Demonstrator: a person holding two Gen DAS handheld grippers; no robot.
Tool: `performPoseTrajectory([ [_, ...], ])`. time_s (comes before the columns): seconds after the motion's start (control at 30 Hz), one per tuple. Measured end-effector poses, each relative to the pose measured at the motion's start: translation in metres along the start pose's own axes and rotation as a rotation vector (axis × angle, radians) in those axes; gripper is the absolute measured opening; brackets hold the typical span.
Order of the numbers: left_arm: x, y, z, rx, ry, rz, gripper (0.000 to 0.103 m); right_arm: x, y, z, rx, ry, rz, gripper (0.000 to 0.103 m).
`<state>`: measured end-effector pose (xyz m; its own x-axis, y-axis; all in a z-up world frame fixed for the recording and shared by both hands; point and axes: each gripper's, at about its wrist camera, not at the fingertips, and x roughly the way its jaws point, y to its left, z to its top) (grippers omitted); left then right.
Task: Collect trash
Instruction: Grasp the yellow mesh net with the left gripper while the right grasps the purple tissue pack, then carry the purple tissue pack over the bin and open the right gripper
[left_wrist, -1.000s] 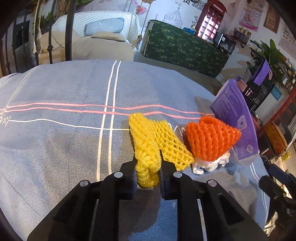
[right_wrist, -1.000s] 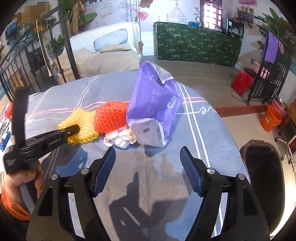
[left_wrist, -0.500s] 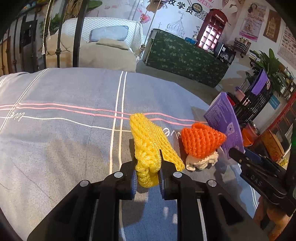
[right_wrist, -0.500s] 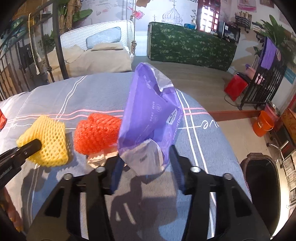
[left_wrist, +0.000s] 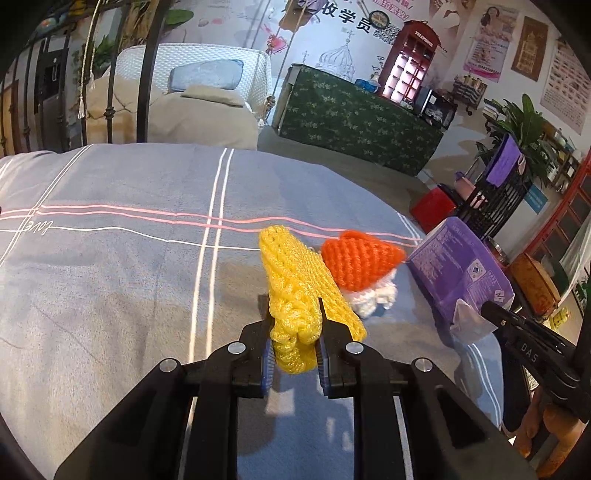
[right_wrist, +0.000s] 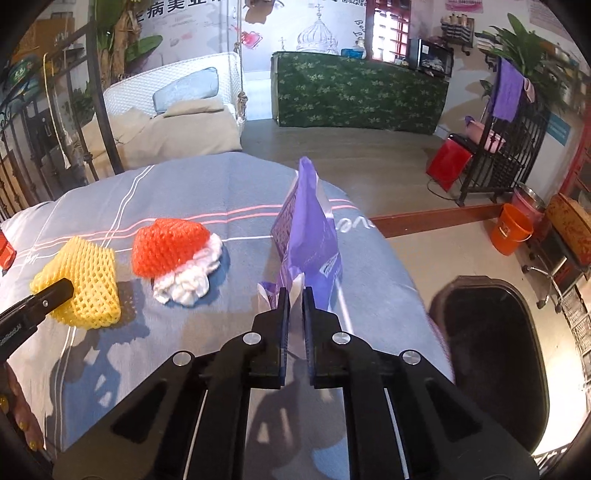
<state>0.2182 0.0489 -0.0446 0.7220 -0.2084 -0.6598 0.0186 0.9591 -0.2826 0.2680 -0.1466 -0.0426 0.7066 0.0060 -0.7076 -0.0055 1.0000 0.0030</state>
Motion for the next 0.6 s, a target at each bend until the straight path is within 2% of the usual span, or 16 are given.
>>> performPoseTrajectory([
  [0.6, -0.024, -0.062, -0.028, 0.105, -0.013, -0.107, 0.018, -0.070, -0.056, -0.051, 0.091, -0.047, -0.005, 0.007],
])
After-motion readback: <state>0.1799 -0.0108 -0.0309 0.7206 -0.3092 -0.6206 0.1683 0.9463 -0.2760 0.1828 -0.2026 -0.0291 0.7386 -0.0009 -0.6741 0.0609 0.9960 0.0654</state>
